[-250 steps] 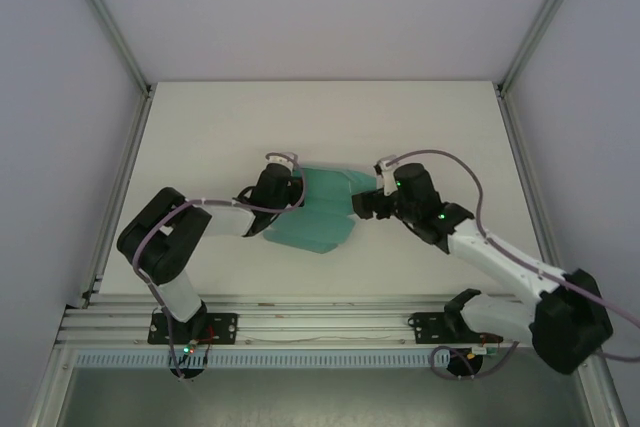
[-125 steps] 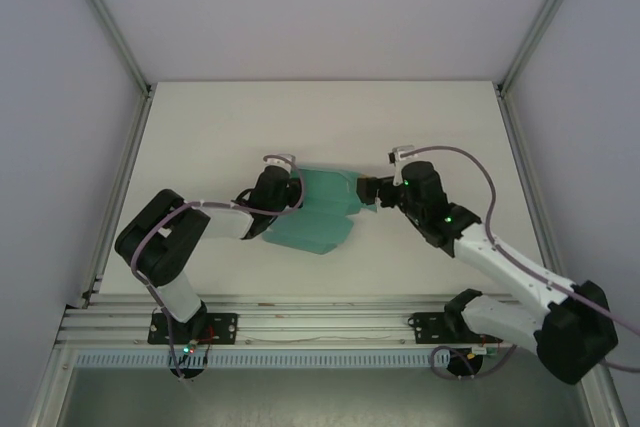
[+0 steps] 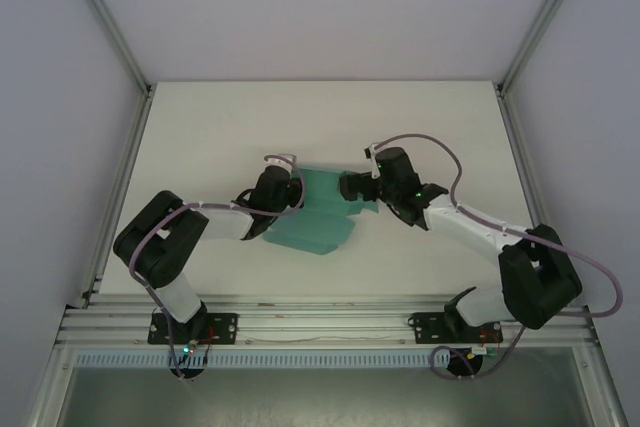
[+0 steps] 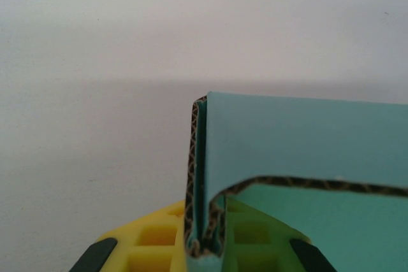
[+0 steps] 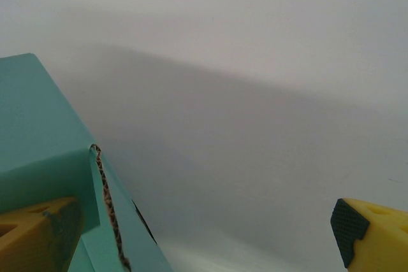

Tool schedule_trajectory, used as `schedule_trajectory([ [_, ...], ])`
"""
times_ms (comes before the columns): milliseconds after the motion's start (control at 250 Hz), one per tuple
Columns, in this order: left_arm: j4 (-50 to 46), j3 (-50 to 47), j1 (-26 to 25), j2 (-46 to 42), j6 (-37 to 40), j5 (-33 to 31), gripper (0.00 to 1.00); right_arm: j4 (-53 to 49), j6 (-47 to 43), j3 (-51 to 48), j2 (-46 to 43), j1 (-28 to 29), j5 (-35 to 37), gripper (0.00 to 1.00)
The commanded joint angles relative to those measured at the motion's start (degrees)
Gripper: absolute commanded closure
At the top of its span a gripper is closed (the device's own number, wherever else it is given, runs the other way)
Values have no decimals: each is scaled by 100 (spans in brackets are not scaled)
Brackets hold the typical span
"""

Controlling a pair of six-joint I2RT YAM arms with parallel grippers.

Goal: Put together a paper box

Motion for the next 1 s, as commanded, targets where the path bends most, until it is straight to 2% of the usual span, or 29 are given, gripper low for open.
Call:
schedule_trajectory([
  [0,201,-44,-51,-177,-111,-54,100,633,-34,-50,88,77,195,0],
  [188,114,-31,-87,-196,-138,-183,100,1499,544,-253,367,155,1294,0],
  [288,-96,53,-90,-292,-246,-157,100,1671,686,-360,354,203,1580,0],
  [448,-173,72,-87,-434,-353,-325,100,1712,847,-530,137,216,1571,0],
  [604,-376,158,-86,-479,-416,-578,100,1624,848,-845,-318,230,1186,0],
  [871,-628,247,-81,-573,-417,-968,100,473,801,-1481,-1859,227,1129,0],
  [999,-648,254,-77,-600,-472,-1014,100,-56,772,-1754,-2330,226,1408,0],
])
